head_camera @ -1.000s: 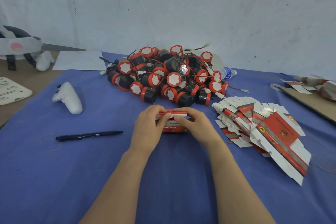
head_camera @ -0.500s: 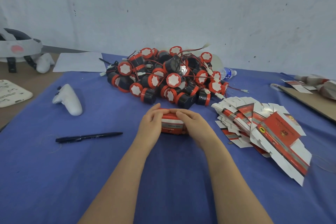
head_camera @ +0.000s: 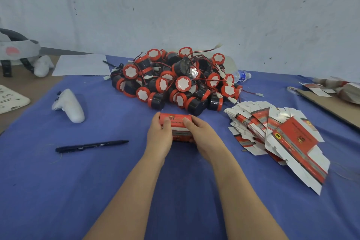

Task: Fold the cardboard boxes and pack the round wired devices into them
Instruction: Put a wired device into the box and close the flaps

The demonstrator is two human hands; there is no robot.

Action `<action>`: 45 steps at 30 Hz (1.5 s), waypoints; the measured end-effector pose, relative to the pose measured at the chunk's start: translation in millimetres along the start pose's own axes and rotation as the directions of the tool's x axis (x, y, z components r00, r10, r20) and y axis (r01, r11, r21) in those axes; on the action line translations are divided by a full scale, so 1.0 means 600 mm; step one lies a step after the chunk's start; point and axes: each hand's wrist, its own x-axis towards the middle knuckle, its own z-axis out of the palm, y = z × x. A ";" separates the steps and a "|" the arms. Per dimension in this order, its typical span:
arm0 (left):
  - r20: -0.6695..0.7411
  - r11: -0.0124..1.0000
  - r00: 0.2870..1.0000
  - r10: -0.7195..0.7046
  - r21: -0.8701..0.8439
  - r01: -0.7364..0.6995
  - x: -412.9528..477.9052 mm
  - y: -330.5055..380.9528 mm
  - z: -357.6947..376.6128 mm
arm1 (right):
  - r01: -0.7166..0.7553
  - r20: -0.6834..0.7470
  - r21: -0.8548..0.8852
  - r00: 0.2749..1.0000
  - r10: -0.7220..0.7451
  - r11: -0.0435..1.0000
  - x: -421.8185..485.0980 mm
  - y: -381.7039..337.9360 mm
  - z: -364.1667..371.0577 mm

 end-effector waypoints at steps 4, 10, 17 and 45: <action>0.011 0.999 1.000 0.019 0.038 -0.019 -0.001 0.001 -0.001 | -0.004 0.043 0.038 0.999 0.003 0.999 -0.004 -0.001 -0.004; 0.074 0.978 0.996 0.040 0.199 -0.054 -0.001 0.001 -0.007 | -0.017 0.004 0.033 1.000 0.017 0.999 -0.013 0.001 -0.005; 0.034 0.986 0.994 0.102 0.127 -0.105 0.000 -0.004 -0.010 | 0.064 -0.120 -0.271 0.988 -0.100 0.960 -0.020 -0.003 0.014; 0.927 0.886 0.184 0.326 -0.232 -0.401 -0.659 0.284 0.593 | -0.413 -0.978 -0.086 -0.141 -0.156 0.907 -0.691 -0.163 -0.592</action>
